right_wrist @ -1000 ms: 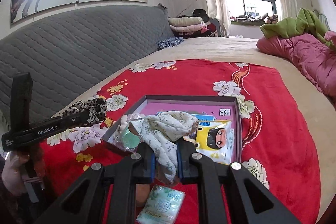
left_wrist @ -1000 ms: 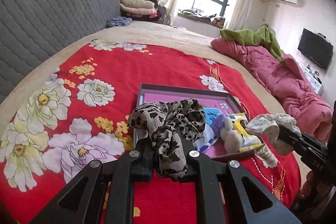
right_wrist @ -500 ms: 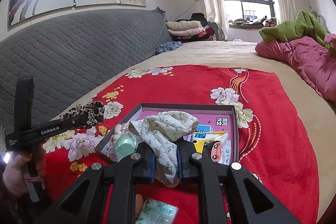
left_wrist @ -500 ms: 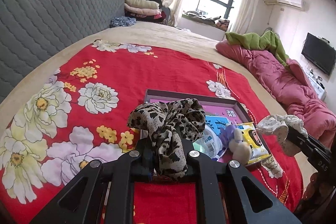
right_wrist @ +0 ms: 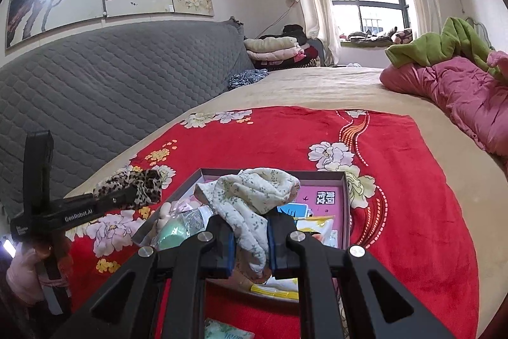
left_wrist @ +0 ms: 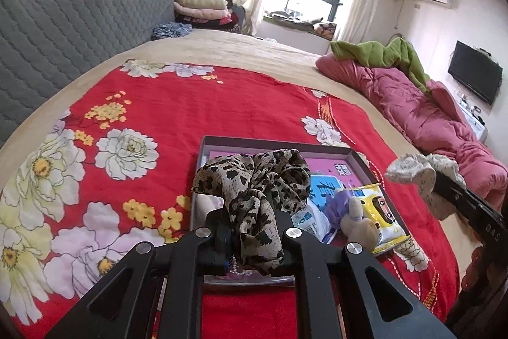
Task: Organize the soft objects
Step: 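Carry the leopard scrunchie with the left tool while the right tool carries the floral scrunchie over the box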
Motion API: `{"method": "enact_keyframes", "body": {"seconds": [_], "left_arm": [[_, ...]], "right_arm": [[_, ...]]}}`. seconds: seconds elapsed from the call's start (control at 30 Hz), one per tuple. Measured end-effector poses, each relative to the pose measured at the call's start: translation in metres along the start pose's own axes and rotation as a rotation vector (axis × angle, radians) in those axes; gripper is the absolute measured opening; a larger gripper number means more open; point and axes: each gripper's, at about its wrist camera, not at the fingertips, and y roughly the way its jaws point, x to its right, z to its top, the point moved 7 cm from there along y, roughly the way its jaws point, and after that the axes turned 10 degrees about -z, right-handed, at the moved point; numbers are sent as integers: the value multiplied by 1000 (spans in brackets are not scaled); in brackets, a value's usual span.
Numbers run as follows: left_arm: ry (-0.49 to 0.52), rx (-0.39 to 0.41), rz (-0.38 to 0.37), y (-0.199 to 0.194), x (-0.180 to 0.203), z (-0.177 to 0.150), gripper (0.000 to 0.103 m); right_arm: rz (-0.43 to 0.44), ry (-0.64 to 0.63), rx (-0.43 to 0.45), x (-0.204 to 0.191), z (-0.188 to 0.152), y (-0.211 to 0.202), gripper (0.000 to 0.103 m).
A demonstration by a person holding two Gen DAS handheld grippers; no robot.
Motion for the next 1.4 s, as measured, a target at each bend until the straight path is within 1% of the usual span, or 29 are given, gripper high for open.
{"method": "enact_keyframes", "body": {"seconds": [0.17, 0.53, 0.63, 0.8, 0.97, 1.13, 1.4], "left_arm": [[12, -19, -14, 10, 5, -1, 14], [17, -64, -17, 31, 4, -5, 14], [11, -95, -12, 38, 1, -8, 14], [-4, -136, -18, 47, -2, -14, 14], [-7, -159, -18, 51, -4, -17, 14], [-12, -178, -14, 55, -6, -21, 15], [-4, -181, -11, 58, -5, -22, 15]], "right_arm": [[-1, 6, -4, 3, 1, 7, 15], [20, 33, -53, 7, -2, 30, 15], [23, 38, -66, 8, -4, 37, 15], [16, 26, -94, 6, -11, 48, 15], [31, 12, -139, 3, -21, 56, 17], [17, 4, -180, 4, -32, 63, 17], [-8, 5, -163, 10, -29, 64, 17]]}}
